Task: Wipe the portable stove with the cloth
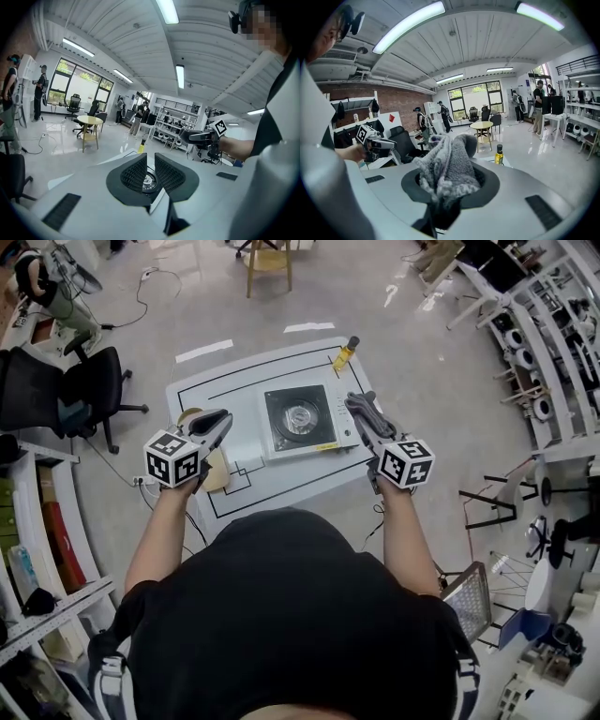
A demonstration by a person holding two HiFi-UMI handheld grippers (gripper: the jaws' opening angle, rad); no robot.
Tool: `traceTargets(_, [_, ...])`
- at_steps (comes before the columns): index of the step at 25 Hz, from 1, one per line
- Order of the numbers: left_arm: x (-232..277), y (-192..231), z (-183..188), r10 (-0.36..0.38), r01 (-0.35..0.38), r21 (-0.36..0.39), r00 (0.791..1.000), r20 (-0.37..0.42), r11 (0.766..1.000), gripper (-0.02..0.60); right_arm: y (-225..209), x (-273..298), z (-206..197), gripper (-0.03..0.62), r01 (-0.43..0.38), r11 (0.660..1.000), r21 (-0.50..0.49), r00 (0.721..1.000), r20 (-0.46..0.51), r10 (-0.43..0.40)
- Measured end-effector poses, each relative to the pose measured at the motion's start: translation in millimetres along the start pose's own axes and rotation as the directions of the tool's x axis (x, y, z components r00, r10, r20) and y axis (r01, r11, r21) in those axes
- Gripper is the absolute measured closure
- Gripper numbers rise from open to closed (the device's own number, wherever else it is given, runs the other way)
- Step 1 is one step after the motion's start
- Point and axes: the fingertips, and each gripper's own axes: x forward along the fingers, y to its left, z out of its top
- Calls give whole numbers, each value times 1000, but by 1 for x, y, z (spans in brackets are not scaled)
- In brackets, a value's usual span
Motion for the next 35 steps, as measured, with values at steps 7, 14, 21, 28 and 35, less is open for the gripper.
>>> traceTargets(7, [-8,7,-6,-11,12,3,1000,-5,1000,514,7,5,-10,482,23,1000,-4,1000,2,-23])
traceTargets(14, [11,9,-12,-16,16,-7,1000,-24,1000,514,-21,7,-26,482,52,998,18,998,-18,-52])
traceTargets(21, [38,10,-1,32,-31,-18,1000,1,999,514,-58,18,-29,482,24,1000,14,999,-38,-24])
traceTargets(28, [68,10,5,83,-82,-49,997,8,995,515,-92,36,-35,482,-40,999,23,995,-92,42])
traceTargets(35, [93,16,-4,125,-125,-77,992,-4,989,515,-118,55,-48,482,-85,996,18,986,-145,87])
